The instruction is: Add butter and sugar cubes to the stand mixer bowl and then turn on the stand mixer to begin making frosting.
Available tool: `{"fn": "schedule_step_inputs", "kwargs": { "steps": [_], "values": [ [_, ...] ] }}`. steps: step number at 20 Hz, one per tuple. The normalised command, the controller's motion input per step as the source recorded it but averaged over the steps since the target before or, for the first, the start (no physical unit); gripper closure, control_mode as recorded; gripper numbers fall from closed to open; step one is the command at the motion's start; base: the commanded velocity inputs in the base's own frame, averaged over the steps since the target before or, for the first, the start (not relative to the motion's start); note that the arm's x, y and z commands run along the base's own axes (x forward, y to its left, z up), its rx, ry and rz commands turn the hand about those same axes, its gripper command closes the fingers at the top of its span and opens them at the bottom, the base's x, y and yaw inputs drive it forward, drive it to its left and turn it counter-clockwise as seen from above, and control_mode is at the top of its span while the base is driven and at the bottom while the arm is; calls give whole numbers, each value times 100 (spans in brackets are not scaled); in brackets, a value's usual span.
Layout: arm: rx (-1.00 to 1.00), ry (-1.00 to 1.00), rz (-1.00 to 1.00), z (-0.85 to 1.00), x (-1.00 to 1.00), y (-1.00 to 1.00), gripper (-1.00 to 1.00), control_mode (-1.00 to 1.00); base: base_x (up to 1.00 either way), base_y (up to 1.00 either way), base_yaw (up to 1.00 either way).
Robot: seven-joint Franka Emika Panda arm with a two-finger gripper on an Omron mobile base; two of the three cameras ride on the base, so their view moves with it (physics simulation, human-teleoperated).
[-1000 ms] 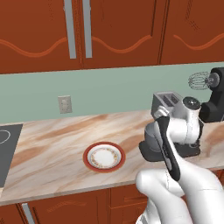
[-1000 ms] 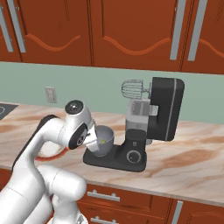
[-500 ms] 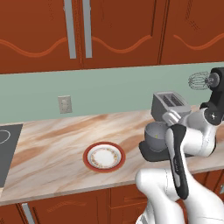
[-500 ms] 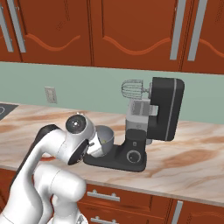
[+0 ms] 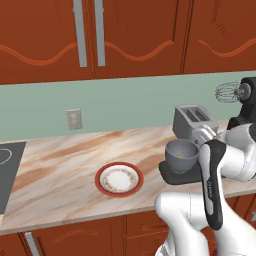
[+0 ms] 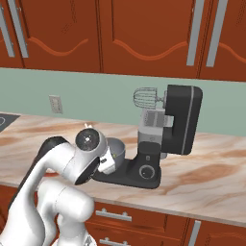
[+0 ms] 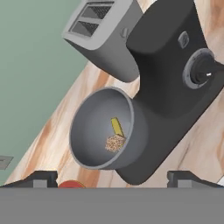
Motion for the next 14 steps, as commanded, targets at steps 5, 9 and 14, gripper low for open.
{"fn": "schedule_step_inputs", "kwargs": {
  "steps": [5, 9, 14],
  "values": [
    [0, -16, 3, 0, -47, -34, -100, -100, 0, 0, 0],
    [0, -20, 7, -1, -47, -26, -100, -100, 0, 0, 0],
    [-1, -28, 12, 0, -36, -23, -100, -100, 0, 0, 0]
  ]
}}
